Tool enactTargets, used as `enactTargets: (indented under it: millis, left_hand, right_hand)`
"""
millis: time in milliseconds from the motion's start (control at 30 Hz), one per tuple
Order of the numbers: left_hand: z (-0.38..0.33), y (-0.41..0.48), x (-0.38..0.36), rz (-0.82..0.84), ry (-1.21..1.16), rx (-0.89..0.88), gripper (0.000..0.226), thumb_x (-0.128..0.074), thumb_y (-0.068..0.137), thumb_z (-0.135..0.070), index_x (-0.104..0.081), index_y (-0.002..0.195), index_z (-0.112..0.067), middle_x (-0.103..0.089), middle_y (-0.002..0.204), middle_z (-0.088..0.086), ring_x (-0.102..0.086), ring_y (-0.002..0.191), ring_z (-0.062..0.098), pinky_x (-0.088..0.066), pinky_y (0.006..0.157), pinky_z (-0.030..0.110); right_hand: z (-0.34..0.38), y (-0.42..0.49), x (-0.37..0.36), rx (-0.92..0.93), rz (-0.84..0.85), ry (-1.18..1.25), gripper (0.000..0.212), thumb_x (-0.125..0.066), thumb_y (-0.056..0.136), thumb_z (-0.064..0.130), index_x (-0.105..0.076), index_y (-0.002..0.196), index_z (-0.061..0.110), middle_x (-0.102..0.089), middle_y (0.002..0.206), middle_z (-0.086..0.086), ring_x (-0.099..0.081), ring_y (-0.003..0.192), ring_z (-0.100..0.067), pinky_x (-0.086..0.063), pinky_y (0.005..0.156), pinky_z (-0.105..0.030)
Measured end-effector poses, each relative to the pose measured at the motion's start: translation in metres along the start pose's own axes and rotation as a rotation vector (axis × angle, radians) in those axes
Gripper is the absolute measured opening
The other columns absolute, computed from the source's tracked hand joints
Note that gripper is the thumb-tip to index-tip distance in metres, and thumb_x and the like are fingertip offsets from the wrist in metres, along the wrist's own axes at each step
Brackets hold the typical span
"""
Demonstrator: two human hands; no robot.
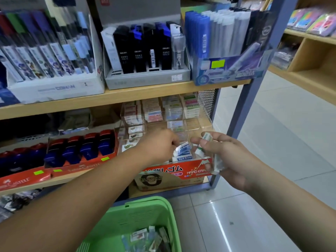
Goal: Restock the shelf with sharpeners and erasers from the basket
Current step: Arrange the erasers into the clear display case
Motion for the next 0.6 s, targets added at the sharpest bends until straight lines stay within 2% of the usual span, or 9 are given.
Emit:
enactTargets:
  millis: [67,167,233,300,367,400,500,600]
  left_hand:
    - [-0.004,0.002,-0.002,0.026,0.109,-0.023,0.025,-0.058,0.094,-0.015,-0.077,0.103,-0.029,-0.071,0.112,-0.004,-0.066,0.094,0.022,-0.060,0.082,0.041]
    - [-0.005,0.002,-0.003,0.013,0.078,-0.022,0.019,-0.059,0.097,-0.025,-0.074,0.108,-0.030,-0.071,0.103,-0.005,-0.065,0.091,0.021,-0.059,0.080,0.041]
    - [-0.007,0.000,-0.004,0.009,-0.015,-0.024,0.018,-0.063,0.097,-0.033,-0.074,0.111,-0.030,-0.072,0.100,-0.004,-0.066,0.089,0.020,-0.059,0.080,0.041]
    - [-0.007,-0.002,-0.009,0.038,-0.100,-0.016,0.018,-0.068,0.096,-0.029,-0.077,0.112,-0.029,-0.073,0.107,-0.005,-0.067,0.095,0.018,-0.059,0.087,0.039]
    - [-0.005,-0.004,-0.008,0.019,-0.144,-0.001,0.024,-0.065,0.098,-0.020,-0.076,0.117,-0.029,-0.073,0.117,-0.006,-0.067,0.099,0.017,-0.059,0.087,0.035]
    - [-0.003,-0.006,-0.002,-0.027,-0.178,0.008,0.029,-0.061,0.100,-0.016,-0.075,0.120,-0.030,-0.072,0.119,-0.007,-0.067,0.094,0.015,-0.058,0.081,0.030]
    - [-0.003,-0.014,0.014,-0.146,-0.510,0.033,0.026,-0.057,0.104,-0.015,-0.074,0.120,-0.025,-0.073,0.110,-0.006,-0.060,0.066,0.002,-0.045,0.058,0.013]
    - [-0.012,-0.024,0.017,-0.112,-0.910,0.041,0.016,-0.065,0.101,-0.019,-0.075,0.113,-0.022,-0.073,0.089,-0.004,-0.063,0.059,0.002,-0.049,0.055,0.021]
  right_hand:
    - [0.001,0.002,-0.001,0.018,0.020,0.034,0.034,-0.067,0.097,0.007,-0.066,0.129,0.020,-0.078,0.115,-0.008,-0.073,0.113,-0.037,-0.047,0.082,-0.044]
    - [-0.001,0.004,-0.003,0.007,0.026,0.049,0.033,-0.063,0.101,0.007,-0.069,0.127,0.026,-0.078,0.115,-0.013,-0.071,0.117,-0.039,-0.045,0.085,-0.047]
    - [0.001,0.004,-0.003,0.013,0.010,0.048,0.031,-0.065,0.100,0.011,-0.071,0.126,0.028,-0.078,0.116,-0.010,-0.071,0.116,-0.037,-0.051,0.071,-0.037]
    - [0.002,0.004,0.000,0.029,-0.020,0.038,0.031,-0.068,0.098,0.011,-0.073,0.123,0.028,-0.078,0.118,-0.006,-0.072,0.115,-0.035,-0.051,0.055,-0.030]
    - [0.004,0.004,0.003,0.051,-0.041,0.039,0.033,-0.065,0.099,0.007,-0.073,0.124,0.028,-0.078,0.118,-0.004,-0.074,0.110,-0.033,-0.051,0.051,-0.029]
    - [0.006,0.003,0.003,0.065,-0.042,0.036,0.035,-0.062,0.101,0.005,-0.072,0.126,0.028,-0.078,0.117,-0.004,-0.075,0.108,-0.033,-0.051,0.054,-0.029]
    - [0.009,0.002,-0.001,0.101,-0.022,0.030,0.040,-0.054,0.102,-0.002,-0.069,0.130,0.023,-0.079,0.115,-0.005,-0.074,0.109,-0.035,-0.048,0.068,-0.036]
    - [0.010,0.000,-0.007,0.117,-0.024,0.009,0.039,-0.054,0.101,-0.006,-0.070,0.127,0.020,-0.079,0.113,-0.006,-0.073,0.111,-0.035,-0.047,0.066,-0.035]
Point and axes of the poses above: each hand's wrist, its own y-axis towards the middle knuckle, its own x-axis out of the back of the hand, z = x × y, the point moved 10 cm from there along y, towards the middle knuckle
